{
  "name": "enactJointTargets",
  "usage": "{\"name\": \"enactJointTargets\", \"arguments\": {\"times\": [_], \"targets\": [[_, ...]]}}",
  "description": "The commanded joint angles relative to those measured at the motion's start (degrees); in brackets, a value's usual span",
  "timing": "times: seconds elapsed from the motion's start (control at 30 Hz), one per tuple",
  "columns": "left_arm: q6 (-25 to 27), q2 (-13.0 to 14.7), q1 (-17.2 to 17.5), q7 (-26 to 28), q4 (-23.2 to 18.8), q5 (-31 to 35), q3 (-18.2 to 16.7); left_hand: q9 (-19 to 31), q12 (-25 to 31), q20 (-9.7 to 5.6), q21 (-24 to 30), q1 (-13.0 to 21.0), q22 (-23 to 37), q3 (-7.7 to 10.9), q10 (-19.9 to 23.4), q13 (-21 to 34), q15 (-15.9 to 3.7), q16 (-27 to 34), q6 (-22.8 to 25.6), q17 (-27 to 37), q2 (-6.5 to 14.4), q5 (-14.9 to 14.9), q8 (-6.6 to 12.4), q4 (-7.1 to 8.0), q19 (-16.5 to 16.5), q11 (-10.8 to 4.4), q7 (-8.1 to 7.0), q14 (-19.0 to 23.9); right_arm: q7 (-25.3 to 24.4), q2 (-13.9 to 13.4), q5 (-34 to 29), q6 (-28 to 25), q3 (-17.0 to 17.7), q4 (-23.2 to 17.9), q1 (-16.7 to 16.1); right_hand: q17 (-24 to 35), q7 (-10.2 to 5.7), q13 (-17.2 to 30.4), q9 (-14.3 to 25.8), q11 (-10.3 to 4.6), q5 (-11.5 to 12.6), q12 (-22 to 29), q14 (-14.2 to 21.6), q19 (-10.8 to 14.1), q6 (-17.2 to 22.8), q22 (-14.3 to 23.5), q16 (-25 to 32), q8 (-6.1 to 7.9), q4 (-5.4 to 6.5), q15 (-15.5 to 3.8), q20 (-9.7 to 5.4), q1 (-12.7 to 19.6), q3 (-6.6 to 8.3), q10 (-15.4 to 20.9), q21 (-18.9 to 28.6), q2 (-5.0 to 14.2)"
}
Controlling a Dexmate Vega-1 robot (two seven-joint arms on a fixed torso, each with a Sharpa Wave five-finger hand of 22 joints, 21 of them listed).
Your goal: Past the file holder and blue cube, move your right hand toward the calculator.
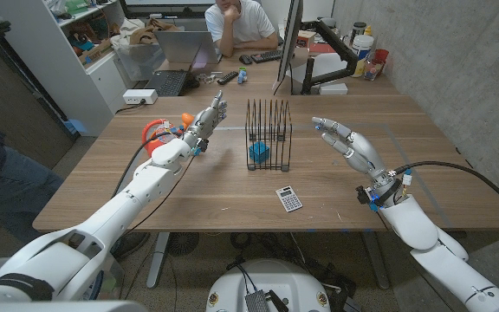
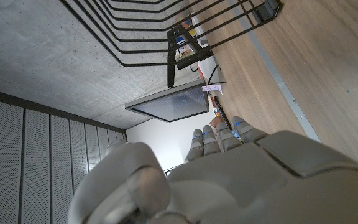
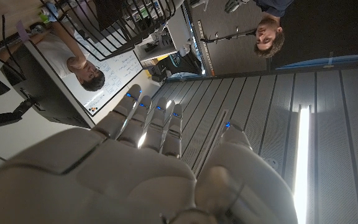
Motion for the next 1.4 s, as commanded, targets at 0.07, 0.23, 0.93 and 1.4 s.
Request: {"name": "enactJointTargets", "arguments": {"times": [0.07,0.23,0.93,1.4], "targets": [[0.78,0.13,-0.33,-0.27,0.07,-0.01,0.08,0.22,0.26,0.37,0.15,0.44,0.19,-0.51,-0.17,0.28,0.60,-0.14,0.13,0.21,0.13,-0.30,0.11,-0.07,-0.91,0.07,0.08,-1.05,-3.22,0.80,-6.19,1.32,1.25,-0.15,-0.63,0.07,-0.26,0.11,0.31,-0.38,0.45,0.19,0.63,0.62,0.60,0.28,0.10,0.05,-0.51,-1.47,-0.71,0.85,0.13,0.60,-0.31,-0.09],[0.63,-0.04,-0.43,-0.15,0.21,0.11,0.13,0.22,0.31,0.65,0.15,0.47,0.19,-0.59,-0.04,0.28,0.91,-0.12,0.18,0.22,0.16,-0.31,0.12,-0.05,-1.00,0.41,0.37,-1.08,-4.45,0.80,-9.78,1.63,2.02,-0.50,-0.78,0.07,-0.42,0.11,0.32,-0.44,0.48,0.18,0.58,0.74,0.61,0.28,0.03,0.00,-0.56,-1.61,-0.79,0.90,0.13,0.66,-0.37,-0.12],[1.14,0.30,-0.52,-0.24,0.27,0.22,0.20,0.22,0.29,0.39,0.22,0.57,0.21,-0.84,-0.06,0.27,0.67,-0.07,0.28,0.23,0.26,-0.36,0.14,-0.02,-0.98,0.49,0.49,-1.13,-8.59,-0.49,-19.55,0.01,2.91,-2.69,-0.36,0.10,-1.05,0.15,0.36,-0.55,0.69,0.19,0.04,1.07,1.10,0.29,-0.38,-0.07,-0.80,-1.70,-1.10,1.16,0.18,1.16,-0.79,-0.15],[1.09,0.53,-0.91,-0.27,0.34,0.57,0.18,0.23,0.30,0.55,0.23,0.64,0.21,-1.02,-0.05,0.27,0.27,-0.05,0.13,0.23,0.34,-0.39,0.08,0.01,-1.12,0.25,-0.38,-1.18,-13.01,-2.73,-25.43,-3.44,0.89,-4.14,-0.02,0.10,-2.88,0.19,0.38,-0.59,0.91,-0.14,-0.71,0.81,2.35,0.32,-0.72,0.12,-1.19,-1.13,-0.63,1.77,0.42,0.79,-1.47,-0.02]]}}
